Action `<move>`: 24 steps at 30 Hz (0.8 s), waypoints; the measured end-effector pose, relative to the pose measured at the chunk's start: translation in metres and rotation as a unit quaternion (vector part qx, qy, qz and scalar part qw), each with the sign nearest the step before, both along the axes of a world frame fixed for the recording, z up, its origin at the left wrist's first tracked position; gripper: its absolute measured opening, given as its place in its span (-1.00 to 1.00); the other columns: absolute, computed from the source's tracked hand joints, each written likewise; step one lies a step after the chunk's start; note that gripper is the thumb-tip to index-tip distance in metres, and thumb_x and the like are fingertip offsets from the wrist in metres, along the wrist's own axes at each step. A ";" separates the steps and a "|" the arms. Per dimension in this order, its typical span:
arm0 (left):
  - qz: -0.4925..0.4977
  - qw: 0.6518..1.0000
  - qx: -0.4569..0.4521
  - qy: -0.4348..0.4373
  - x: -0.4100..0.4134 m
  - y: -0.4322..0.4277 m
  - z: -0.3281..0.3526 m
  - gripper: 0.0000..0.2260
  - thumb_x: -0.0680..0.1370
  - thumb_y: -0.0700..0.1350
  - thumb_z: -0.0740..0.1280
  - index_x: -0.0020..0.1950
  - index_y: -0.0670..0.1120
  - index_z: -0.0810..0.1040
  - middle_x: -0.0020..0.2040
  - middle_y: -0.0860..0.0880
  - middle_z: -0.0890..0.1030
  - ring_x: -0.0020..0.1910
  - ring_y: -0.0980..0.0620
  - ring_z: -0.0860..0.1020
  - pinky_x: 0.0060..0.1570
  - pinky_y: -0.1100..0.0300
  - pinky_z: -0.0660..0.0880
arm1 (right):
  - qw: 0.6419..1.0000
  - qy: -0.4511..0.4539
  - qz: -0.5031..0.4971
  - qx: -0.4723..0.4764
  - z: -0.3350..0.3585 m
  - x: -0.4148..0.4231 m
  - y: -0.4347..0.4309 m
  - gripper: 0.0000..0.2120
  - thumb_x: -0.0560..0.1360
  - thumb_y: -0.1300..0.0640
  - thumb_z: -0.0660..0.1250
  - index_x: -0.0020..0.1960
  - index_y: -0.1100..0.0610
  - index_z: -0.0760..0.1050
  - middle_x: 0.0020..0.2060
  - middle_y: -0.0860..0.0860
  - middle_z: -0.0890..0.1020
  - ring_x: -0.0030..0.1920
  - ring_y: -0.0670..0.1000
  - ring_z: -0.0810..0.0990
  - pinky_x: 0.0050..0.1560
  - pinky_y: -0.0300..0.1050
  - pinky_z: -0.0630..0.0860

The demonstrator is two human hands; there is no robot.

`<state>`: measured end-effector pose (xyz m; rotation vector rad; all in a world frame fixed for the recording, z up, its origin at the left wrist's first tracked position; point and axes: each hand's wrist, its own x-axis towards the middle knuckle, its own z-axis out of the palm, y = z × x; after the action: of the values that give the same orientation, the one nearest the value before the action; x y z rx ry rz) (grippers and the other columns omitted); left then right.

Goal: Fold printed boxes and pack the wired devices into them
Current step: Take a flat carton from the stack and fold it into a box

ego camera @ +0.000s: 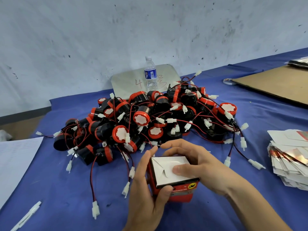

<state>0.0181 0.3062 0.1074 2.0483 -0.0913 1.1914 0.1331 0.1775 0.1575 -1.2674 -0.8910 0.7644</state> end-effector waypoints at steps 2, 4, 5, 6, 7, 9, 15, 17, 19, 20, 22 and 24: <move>-0.007 0.999 0.033 0.000 -0.001 -0.002 0.003 -0.44 0.61 0.26 0.12 0.54 0.09 0.10 0.48 0.14 0.33 0.33 0.13 0.45 -0.03 0.12 0.58 | 1.000 -0.027 0.004 -0.007 0.002 0.001 -0.004 -0.62 0.38 0.25 0.41 0.14 -0.07 0.58 0.00 -0.03 0.63 -0.05 -0.06 0.60 -0.12 -0.23 0.52; -0.017 0.999 0.043 0.003 -0.002 -0.004 0.007 -0.44 0.60 0.28 0.12 0.55 0.14 0.08 0.47 0.17 0.34 0.24 0.13 0.51 -0.12 0.14 0.60 | 0.998 -0.060 -0.008 -0.008 0.004 0.000 -0.005 -0.65 0.38 0.25 0.42 0.10 -0.07 0.60 -0.05 -0.09 0.65 -0.07 -0.12 0.60 -0.14 -0.27 0.50; -0.019 0.999 0.043 0.004 -0.003 -0.004 0.009 -0.44 0.60 0.29 0.12 0.55 0.17 0.08 0.46 0.18 0.35 0.20 0.10 0.55 -0.15 0.12 0.62 | 0.997 -0.073 -0.013 -0.005 0.003 -0.001 -0.004 -0.67 0.39 0.26 0.42 0.08 -0.06 0.61 -0.06 -0.09 0.65 -0.08 -0.12 0.59 -0.14 -0.28 0.49; -0.017 0.999 0.042 0.004 -0.003 -0.004 0.009 -0.44 0.59 0.29 0.12 0.54 0.19 0.08 0.45 0.19 0.36 0.16 0.06 0.58 -0.17 0.10 0.62 | 0.997 -0.078 -0.015 -0.003 0.003 -0.002 -0.004 -0.69 0.39 0.26 0.42 0.07 -0.05 0.61 -0.07 -0.08 0.65 -0.09 -0.12 0.60 -0.14 -0.28 0.49; -0.015 0.999 0.037 0.007 -0.003 -0.004 0.009 -0.45 0.58 0.31 0.12 0.53 0.21 0.09 0.43 0.20 0.37 0.11 0.01 0.60 -0.18 0.08 0.62 | 0.997 -0.078 -0.014 -0.001 0.003 -0.003 -0.003 -0.70 0.40 0.26 0.42 0.06 -0.04 0.61 -0.07 -0.06 0.65 -0.10 -0.11 0.60 -0.14 -0.28 0.50; -0.015 1.000 0.023 0.013 -0.004 -0.003 0.008 -0.45 0.56 0.33 0.14 0.52 0.25 0.12 0.39 0.24 0.39 0.02 -0.06 0.64 -0.19 0.03 0.63 | 0.997 -0.074 -0.011 0.000 0.003 -0.003 -0.002 -0.72 0.41 0.26 0.41 0.05 -0.04 0.61 -0.08 -0.04 0.66 -0.11 -0.09 0.60 -0.15 -0.27 0.50; -0.017 0.998 0.053 0.007 -0.002 -0.002 0.009 -0.44 0.58 0.29 0.14 0.54 0.17 0.13 0.43 0.11 0.39 0.09 -0.10 0.61 -0.16 0.00 0.62 | 0.997 -0.081 -0.005 0.010 0.004 -0.003 -0.003 -0.73 0.44 0.27 0.41 0.05 -0.02 0.61 -0.08 -0.07 0.65 -0.11 -0.12 0.60 -0.16 -0.30 0.49; -0.011 0.997 0.075 -0.002 -0.001 -0.001 0.009 -0.43 0.58 0.29 0.14 0.54 0.11 0.14 0.43 0.05 0.39 0.20 -0.04 0.54 -0.10 0.02 0.60 | 0.998 -0.052 0.015 0.019 0.005 -0.002 -0.004 -0.73 0.45 0.27 0.37 0.05 -0.02 0.62 -0.05 -0.06 0.66 -0.09 -0.11 0.60 -0.17 -0.30 0.50; -0.013 0.996 0.091 -0.012 0.000 0.000 0.008 -0.41 0.58 0.30 0.15 0.54 0.09 0.14 0.44 0.03 0.38 0.25 0.00 0.48 -0.01 0.05 0.57 | 0.999 0.010 0.038 0.031 0.004 0.000 -0.005 -0.77 0.45 0.24 0.34 0.05 0.01 0.62 -0.04 -0.03 0.66 -0.08 -0.07 0.62 -0.17 -0.29 0.51; -0.015 0.995 0.093 -0.015 0.000 0.001 0.007 -0.41 0.58 0.30 0.15 0.54 0.09 0.14 0.44 0.04 0.37 0.27 0.00 0.47 0.04 0.07 0.55 | 0.998 0.031 0.044 0.035 0.003 0.001 -0.005 -0.78 0.44 0.21 0.35 0.06 0.03 0.62 -0.01 -0.01 0.66 -0.07 -0.04 0.62 -0.17 -0.26 0.52; -0.015 0.996 0.089 -0.020 0.000 0.002 0.007 -0.42 0.58 0.28 0.15 0.53 0.09 0.14 0.42 0.02 0.38 0.31 -0.01 0.45 0.14 0.10 0.50 | 0.998 0.036 0.036 0.036 0.000 0.002 -0.003 -0.74 0.40 0.16 0.37 0.09 0.05 0.61 0.06 0.04 0.64 -0.03 0.00 0.62 -0.15 -0.22 0.53; -0.002 0.996 0.085 -0.020 0.001 0.002 0.005 -0.46 0.60 0.25 0.14 0.51 0.06 0.17 0.42 0.02 0.38 0.36 -0.03 0.41 0.22 0.00 0.45 | 0.998 0.029 0.021 0.046 -0.003 0.003 0.000 -0.66 0.39 0.19 0.39 0.16 0.05 0.58 0.14 0.08 0.62 0.02 0.03 0.61 -0.12 -0.19 0.54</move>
<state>0.0194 0.3087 0.1122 2.1690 -0.2218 1.2603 0.1363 0.1776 0.1547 -1.1438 -0.8965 0.7810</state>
